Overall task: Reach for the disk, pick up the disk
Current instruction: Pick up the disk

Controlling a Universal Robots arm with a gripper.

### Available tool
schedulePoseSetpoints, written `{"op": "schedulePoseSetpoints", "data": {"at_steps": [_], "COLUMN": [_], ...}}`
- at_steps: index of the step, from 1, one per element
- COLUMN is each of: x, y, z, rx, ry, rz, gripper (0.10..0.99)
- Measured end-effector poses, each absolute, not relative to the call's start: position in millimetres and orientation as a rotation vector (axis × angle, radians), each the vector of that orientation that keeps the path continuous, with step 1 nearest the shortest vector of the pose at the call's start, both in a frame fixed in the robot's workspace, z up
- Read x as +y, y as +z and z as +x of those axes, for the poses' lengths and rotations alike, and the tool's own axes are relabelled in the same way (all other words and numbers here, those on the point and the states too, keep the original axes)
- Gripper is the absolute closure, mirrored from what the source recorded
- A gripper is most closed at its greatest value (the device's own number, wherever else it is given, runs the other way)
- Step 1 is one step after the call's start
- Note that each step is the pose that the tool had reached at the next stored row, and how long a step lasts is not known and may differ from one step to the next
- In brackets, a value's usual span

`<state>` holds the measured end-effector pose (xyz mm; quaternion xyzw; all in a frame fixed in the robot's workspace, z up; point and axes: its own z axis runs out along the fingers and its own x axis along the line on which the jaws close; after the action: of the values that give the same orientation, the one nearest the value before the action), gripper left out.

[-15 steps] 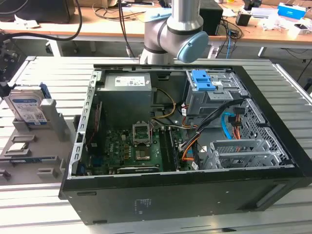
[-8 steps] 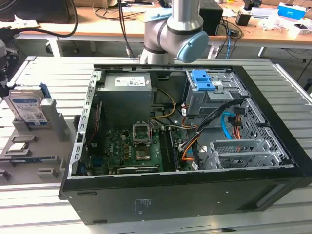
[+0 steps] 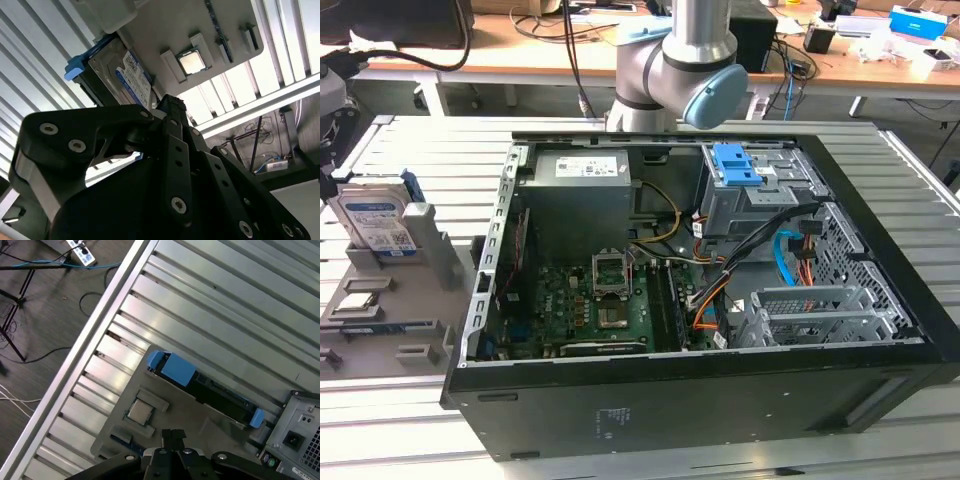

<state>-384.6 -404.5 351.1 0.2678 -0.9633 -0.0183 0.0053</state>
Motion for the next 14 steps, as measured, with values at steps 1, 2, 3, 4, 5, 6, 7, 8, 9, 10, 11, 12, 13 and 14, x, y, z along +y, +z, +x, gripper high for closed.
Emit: {"op": "schedulePoseSetpoints", "data": {"at_steps": [1,2,3,4,5,6,7,8,9,10,11,12,13,14], "x": [-404.5,-404.5,-404.6,-404.5,-404.6,-404.6,-404.6,-404.6,-404.6,-404.6,-404.6,-404.6,-404.6,-404.6], "y": [351.1,351.1,351.1,351.1,351.1,351.1,351.1,351.1,351.1,351.1,351.1,351.1,351.1,351.1], "z": [-384.6,-384.6,-384.6,-384.6,-384.6,-384.6,-384.6,-384.6,-384.6,-384.6,-384.6,-384.6,-384.6,-384.6], "rx": [-3.007,-3.001,-2.992,-2.985,-2.974,-2.962,-2.948,-2.940,-2.933,-2.922,-2.914,-2.907,-2.897,-2.889], "ry": [-0.057,-0.057,-0.057,-0.057,-0.057,-0.056,-0.056,-0.056,-0.056,-0.056,-0.055,-0.055,-0.055,-0.055], "rz": [0.868,0.890,0.918,0.939,0.971,1.007,1.045,1.067,1.086,1.115,1.133,1.152,1.175,1.193], "gripper": [0.984,0.984,0.984,0.984,0.984,0.984,0.984,0.984,0.984,0.984,0.984,0.984,0.984,0.984]}}
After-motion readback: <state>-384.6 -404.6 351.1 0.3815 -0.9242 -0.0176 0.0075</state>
